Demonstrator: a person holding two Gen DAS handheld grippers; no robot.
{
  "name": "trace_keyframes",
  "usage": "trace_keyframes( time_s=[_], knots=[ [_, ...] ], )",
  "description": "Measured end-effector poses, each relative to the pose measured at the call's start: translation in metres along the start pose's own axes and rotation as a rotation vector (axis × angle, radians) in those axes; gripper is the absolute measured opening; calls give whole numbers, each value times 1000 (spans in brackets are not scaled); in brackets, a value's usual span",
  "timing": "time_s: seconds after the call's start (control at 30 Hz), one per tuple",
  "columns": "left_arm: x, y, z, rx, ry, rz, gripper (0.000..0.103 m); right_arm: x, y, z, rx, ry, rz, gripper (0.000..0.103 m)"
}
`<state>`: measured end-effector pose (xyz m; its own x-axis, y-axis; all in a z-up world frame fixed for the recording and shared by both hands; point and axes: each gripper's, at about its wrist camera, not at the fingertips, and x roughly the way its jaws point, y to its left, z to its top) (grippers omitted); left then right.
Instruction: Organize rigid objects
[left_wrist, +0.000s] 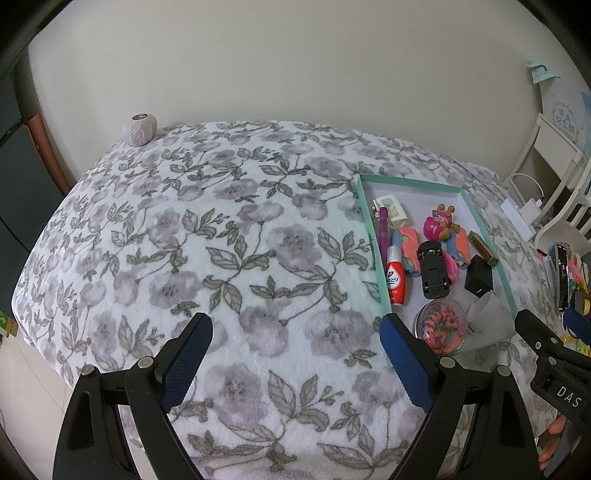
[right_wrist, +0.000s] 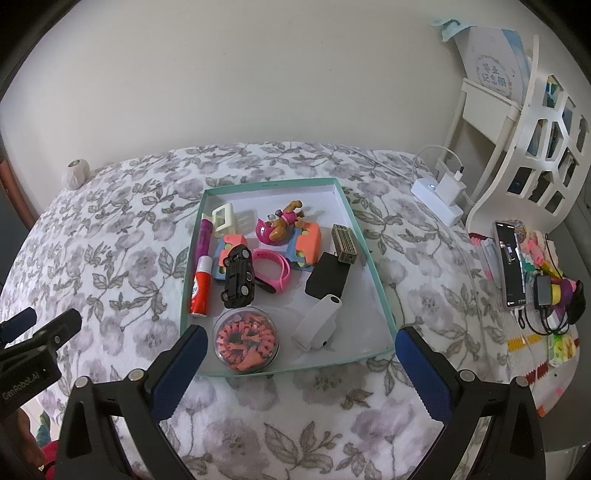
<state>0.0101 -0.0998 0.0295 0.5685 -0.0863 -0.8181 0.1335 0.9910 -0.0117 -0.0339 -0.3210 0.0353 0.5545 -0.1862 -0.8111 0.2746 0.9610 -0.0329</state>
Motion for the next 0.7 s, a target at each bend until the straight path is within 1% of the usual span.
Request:
trace_keyframes(
  time_s=[0.5,0.7],
  knots=[
    [-1,-1,0,5,3,8,92,1,0,1,-6,1,-2,103],
    [-4,-3,0,15,-14,6,92,1,1,2,-7,2,-2,103]
  ],
)
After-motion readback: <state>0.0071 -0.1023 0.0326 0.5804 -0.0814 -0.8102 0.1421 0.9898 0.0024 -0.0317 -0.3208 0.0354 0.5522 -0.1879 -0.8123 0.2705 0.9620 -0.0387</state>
